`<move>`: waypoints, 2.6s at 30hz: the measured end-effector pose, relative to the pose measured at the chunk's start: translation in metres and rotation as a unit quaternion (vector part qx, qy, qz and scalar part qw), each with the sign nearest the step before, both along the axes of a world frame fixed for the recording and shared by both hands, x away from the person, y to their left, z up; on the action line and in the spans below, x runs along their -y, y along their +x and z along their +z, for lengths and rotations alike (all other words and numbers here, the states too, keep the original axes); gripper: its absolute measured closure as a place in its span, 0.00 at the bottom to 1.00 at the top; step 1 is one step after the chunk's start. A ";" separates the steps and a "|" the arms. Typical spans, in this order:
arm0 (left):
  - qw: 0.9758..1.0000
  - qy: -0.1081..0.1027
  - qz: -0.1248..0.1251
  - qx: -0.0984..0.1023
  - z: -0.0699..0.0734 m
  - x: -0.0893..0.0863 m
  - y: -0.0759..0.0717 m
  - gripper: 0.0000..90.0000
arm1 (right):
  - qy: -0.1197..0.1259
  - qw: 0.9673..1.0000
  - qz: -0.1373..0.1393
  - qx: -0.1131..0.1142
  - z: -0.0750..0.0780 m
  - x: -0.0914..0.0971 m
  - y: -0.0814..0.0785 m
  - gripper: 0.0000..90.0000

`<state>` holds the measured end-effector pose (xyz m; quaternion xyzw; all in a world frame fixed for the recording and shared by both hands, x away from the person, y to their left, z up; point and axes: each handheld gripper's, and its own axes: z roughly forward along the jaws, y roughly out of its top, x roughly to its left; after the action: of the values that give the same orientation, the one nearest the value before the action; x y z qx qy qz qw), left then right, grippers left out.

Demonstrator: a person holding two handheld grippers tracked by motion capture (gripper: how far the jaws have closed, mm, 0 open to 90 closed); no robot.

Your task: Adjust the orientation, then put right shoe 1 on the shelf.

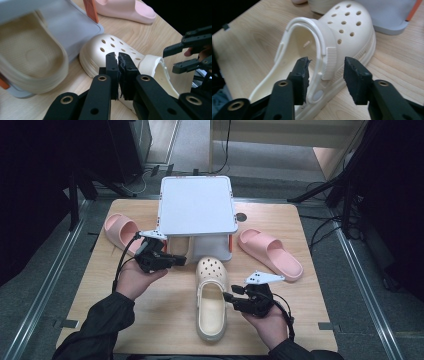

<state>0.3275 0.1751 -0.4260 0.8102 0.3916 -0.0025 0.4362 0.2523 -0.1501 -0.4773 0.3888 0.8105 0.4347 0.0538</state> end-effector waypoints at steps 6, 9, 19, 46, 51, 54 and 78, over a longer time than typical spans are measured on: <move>1.000 0.000 0.004 0.005 0.013 -0.011 0.010 0.96 | 0.005 1.000 -0.013 -0.016 -0.008 -0.003 0.003 0.60; 1.000 -0.003 0.007 0.005 0.020 -0.017 0.014 0.96 | 0.005 1.000 -0.018 -0.016 -0.010 -0.004 0.005 0.60; 1.000 -0.008 0.012 0.015 0.051 -0.029 0.044 0.96 | -0.013 0.999 -0.029 -0.007 -0.017 -0.018 0.006 0.60; 0.998 0.009 0.053 0.033 0.039 -0.043 0.070 0.96 | -0.047 0.996 -0.073 0.006 -0.014 -0.019 0.015 0.84; 0.998 0.010 0.048 0.033 0.039 -0.041 0.069 0.95 | -0.038 0.996 -0.079 0.001 -0.009 -0.011 0.020 0.85; 0.998 0.011 0.047 0.034 0.039 -0.041 0.069 0.95 | -0.035 0.996 -0.082 -0.010 -0.006 -0.009 0.022 0.85; 0.998 0.007 0.047 0.037 0.038 -0.041 0.069 0.95 | -0.029 0.994 -0.097 0.035 0.038 -0.012 0.060 0.86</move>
<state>0.3960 0.2162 -0.3875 0.7932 0.4131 0.0502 0.4445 0.3126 -0.1379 -0.4390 0.4489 0.7785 0.4173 0.1351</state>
